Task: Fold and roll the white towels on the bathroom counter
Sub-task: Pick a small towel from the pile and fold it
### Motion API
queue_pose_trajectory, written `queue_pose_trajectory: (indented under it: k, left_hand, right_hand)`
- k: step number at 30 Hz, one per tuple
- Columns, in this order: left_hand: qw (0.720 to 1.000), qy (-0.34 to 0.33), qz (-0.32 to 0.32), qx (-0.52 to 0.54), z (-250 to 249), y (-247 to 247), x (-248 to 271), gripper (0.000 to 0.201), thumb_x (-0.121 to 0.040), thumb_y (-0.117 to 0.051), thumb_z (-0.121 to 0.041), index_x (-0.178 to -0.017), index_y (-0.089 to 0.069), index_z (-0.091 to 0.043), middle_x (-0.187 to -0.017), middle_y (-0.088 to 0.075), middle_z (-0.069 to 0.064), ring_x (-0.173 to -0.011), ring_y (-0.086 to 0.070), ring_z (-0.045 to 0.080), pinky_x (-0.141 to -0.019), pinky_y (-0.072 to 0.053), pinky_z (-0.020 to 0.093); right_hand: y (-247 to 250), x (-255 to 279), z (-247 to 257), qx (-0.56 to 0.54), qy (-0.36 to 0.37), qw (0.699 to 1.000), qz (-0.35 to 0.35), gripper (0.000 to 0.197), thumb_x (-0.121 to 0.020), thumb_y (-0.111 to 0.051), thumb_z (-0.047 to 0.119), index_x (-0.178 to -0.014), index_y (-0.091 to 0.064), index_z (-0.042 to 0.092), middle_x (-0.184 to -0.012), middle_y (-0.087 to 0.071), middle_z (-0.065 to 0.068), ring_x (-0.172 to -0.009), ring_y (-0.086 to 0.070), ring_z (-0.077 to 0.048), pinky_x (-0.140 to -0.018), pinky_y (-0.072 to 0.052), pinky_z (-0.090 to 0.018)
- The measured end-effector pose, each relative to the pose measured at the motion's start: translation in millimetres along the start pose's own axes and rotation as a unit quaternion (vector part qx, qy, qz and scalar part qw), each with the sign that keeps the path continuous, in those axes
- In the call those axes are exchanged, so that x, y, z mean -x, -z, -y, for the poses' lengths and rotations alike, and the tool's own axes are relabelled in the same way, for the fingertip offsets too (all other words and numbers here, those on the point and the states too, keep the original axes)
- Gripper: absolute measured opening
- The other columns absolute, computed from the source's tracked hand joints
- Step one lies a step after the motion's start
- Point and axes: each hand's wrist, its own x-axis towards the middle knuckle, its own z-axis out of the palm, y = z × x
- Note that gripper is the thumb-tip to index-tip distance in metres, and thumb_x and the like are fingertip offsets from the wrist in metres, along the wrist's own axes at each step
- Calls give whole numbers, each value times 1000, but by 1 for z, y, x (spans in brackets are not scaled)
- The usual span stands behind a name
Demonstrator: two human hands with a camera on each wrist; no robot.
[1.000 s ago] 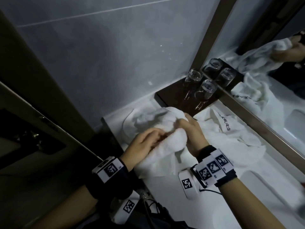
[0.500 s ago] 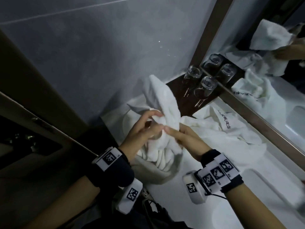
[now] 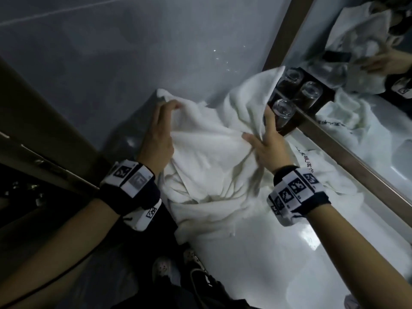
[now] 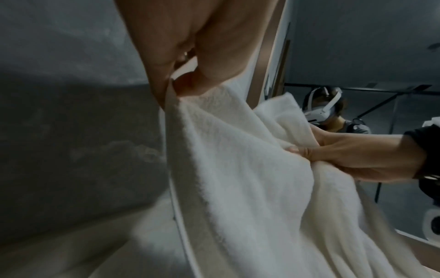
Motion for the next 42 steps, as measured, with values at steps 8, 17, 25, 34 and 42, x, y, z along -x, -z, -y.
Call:
queue_pose_trajectory:
  k: [8,17,25,34,42]
  left_hand:
    - [977,145,153,-16,36,-34,38,66,-75,-55,10,-135,-31,-1,-134,-34,22,-123,-35,33,-101,-25,19]
    - [912,156,373,-70,41,-76,92,28,-81,-58,-5,-106,-58,9,-117,-52,22,-111,-49,31,-90,-33,25]
    - [918,95,379,-68,28,-69,84,32,-88,-44,2,-117,-55,2,-118,-51,22,-112,-50,33,-98,-37,40]
    - [916,353,-28,186,63,-3,23,16,-93,-36,1,-96,-51,5,-113,-55,31,-95,-57,40,-71,-48,26]
    - [856,480,99,163,67,-56,68,72,-91,-30,-58,-137,-34,-2,-146,-35,17,-133,-35,30,-114,-24,36]
  right_hand:
    - [-14,-2,-30,7,-183,981,66,78,-81,-68,31,-140,-26,5,-136,-43,-19,-124,-45,-32,-100,-39,-36]
    - [-51,76,-32,118,-325,877,333,67,-78,-43,72,-73,-60,8,-77,-68,-12,-70,-66,-25,-77,-54,-32]
    - [-63,84,-23,-35,-221,945,238,61,-92,-54,21,-139,-20,2,-121,-50,-9,-107,-52,-25,-96,-45,-39]
    - [9,34,-42,-430,-297,840,-149,44,-83,-67,25,-118,-49,5,-111,-61,-14,-92,-64,-25,-81,-53,-34]
    - [-44,81,-45,-83,-243,950,179,62,-62,-85,31,-110,-57,2,-113,-62,-9,-104,-58,-26,-87,-52,-34]
